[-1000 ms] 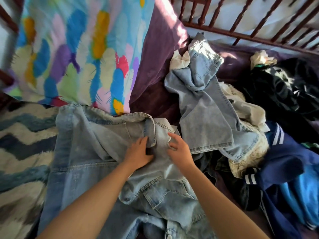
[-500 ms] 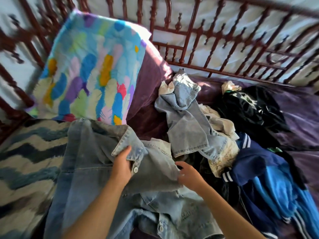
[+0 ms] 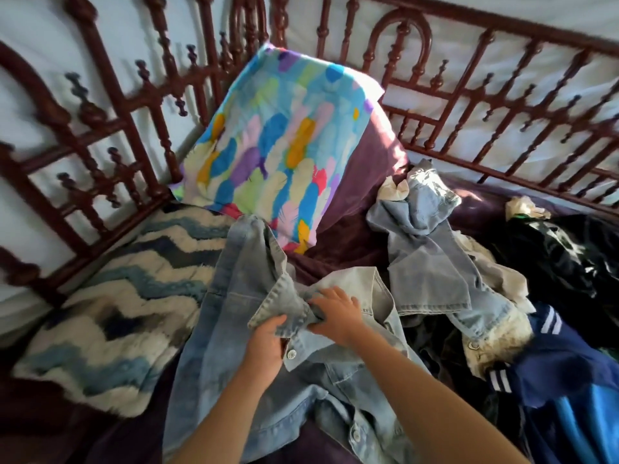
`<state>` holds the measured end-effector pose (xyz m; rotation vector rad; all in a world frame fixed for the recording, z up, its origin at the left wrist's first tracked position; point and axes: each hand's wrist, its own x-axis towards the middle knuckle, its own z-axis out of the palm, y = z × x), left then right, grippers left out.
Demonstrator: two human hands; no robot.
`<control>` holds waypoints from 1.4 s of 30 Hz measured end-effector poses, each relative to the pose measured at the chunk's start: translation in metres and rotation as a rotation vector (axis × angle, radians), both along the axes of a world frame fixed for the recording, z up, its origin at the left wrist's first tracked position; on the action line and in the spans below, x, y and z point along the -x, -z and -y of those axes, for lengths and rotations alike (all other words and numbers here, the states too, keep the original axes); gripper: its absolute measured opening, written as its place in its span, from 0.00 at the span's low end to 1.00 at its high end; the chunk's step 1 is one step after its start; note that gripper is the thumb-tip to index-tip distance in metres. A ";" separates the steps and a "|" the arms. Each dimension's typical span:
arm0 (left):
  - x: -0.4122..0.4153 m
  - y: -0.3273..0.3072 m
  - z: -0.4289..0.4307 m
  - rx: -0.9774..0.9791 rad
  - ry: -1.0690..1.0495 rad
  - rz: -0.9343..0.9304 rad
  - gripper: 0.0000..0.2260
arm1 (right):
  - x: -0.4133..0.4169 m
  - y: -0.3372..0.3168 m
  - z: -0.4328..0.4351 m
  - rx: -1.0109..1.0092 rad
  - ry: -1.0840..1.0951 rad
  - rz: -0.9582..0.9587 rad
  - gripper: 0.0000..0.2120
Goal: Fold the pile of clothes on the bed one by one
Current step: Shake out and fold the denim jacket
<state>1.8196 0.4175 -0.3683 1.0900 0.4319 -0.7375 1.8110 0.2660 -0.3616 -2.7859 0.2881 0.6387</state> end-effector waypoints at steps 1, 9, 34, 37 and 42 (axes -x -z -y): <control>-0.002 0.001 -0.005 -0.101 0.026 0.073 0.12 | -0.004 0.000 -0.002 0.005 0.005 0.011 0.20; -0.029 0.002 -0.019 -0.162 0.160 0.229 0.10 | 0.000 -0.034 0.027 -0.115 0.427 0.243 0.17; -0.088 -0.141 0.123 0.187 1.061 1.249 0.37 | 0.097 -0.224 0.069 0.014 0.742 0.679 0.17; -0.073 -0.186 0.144 0.269 1.145 1.269 0.18 | 0.117 -0.252 0.073 0.092 0.766 0.764 0.15; -0.032 -0.244 0.173 0.326 0.798 1.425 0.07 | 0.164 -0.302 0.093 0.226 0.800 0.988 0.14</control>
